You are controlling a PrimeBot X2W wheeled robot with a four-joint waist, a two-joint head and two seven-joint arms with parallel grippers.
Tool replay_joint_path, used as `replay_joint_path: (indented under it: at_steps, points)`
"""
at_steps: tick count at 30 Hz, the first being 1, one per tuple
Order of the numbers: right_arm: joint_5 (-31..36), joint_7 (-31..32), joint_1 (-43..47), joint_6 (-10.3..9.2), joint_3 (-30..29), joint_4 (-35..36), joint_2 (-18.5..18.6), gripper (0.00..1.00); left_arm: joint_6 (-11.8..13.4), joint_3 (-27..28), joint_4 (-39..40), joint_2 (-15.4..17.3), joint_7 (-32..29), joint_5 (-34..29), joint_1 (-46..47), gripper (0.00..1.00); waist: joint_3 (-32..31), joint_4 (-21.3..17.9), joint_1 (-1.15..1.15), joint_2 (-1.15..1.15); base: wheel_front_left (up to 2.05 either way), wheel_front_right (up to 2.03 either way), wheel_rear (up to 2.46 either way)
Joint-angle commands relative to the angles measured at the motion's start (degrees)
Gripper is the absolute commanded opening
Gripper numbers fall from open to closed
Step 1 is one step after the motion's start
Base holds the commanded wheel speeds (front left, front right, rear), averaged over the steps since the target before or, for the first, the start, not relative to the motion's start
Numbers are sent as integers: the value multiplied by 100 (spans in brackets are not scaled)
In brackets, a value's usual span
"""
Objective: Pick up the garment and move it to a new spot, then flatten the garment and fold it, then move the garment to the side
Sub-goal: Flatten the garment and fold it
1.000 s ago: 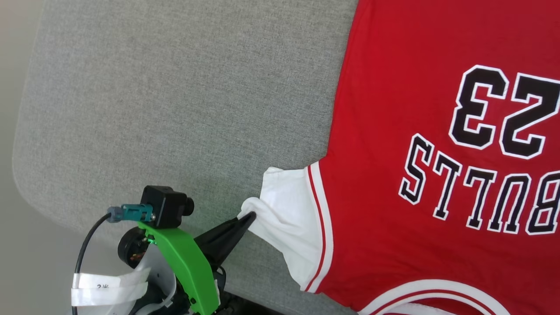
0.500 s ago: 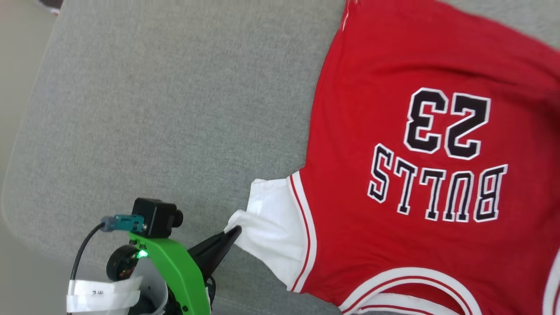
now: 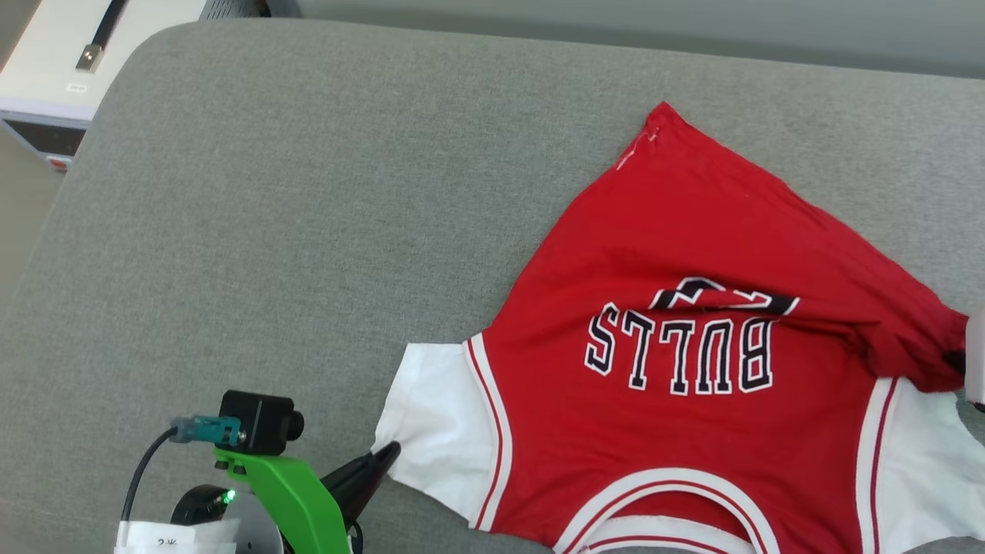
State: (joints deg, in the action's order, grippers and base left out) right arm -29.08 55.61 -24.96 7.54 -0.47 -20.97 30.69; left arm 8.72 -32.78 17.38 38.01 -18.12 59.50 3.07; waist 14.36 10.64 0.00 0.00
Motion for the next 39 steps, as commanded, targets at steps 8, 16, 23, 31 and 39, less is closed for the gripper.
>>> replay_joint_path:
  at_steps: [8,16,23,31,39]
  points:
    - [-76,-133,1102,-5,-357,731,-70,0,142,84,-16,43,138,69,-275,0,-712,-509,0,0,0,0,0]
    - [-46,-65,2043,-5,-818,1380,-481,0,223,69,-41,-20,206,72,-373,0,-878,-643,0,0,0,0,0]
    - [-14,-58,2509,-5,-971,1460,-782,0,248,27,-104,-126,263,30,-334,0,-838,-652,0,0,0,0,0]
    - [-73,-170,2382,-5,-929,1507,-833,100,184,-17,-127,-80,194,-26,-213,0,-734,-576,0,0,0,0,0]
    - [-384,71,1891,-5,-704,2123,-526,100,193,-11,-15,-77,218,-74,-155,0,-633,-380,0,0,0,0,0]
